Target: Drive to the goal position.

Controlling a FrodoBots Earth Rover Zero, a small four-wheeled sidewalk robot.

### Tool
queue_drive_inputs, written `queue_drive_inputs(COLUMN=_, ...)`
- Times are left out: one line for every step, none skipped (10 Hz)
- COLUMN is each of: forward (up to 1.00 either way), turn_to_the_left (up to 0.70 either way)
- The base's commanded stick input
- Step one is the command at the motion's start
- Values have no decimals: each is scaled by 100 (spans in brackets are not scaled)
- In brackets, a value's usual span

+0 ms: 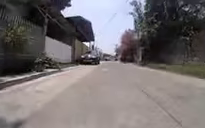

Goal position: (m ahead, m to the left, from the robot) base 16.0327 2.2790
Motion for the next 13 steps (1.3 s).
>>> queue_drive_inputs(forward=100, turn_to_the_left=0)
queue_drive_inputs(forward=100, turn_to_the_left=0)
queue_drive_inputs(forward=100, turn_to_the_left=0)
queue_drive_inputs(forward=100, turn_to_the_left=0)
queue_drive_inputs(forward=100, turn_to_the_left=-1)
queue_drive_inputs(forward=100, turn_to_the_left=-16)
queue_drive_inputs(forward=100, turn_to_the_left=-34)
queue_drive_inputs(forward=100, turn_to_the_left=-20)
queue_drive_inputs(forward=100, turn_to_the_left=-5)
queue_drive_inputs(forward=100, turn_to_the_left=0)
queue_drive_inputs(forward=100, turn_to_the_left=0)
queue_drive_inputs(forward=100, turn_to_the_left=0)
queue_drive_inputs(forward=100, turn_to_the_left=-4)
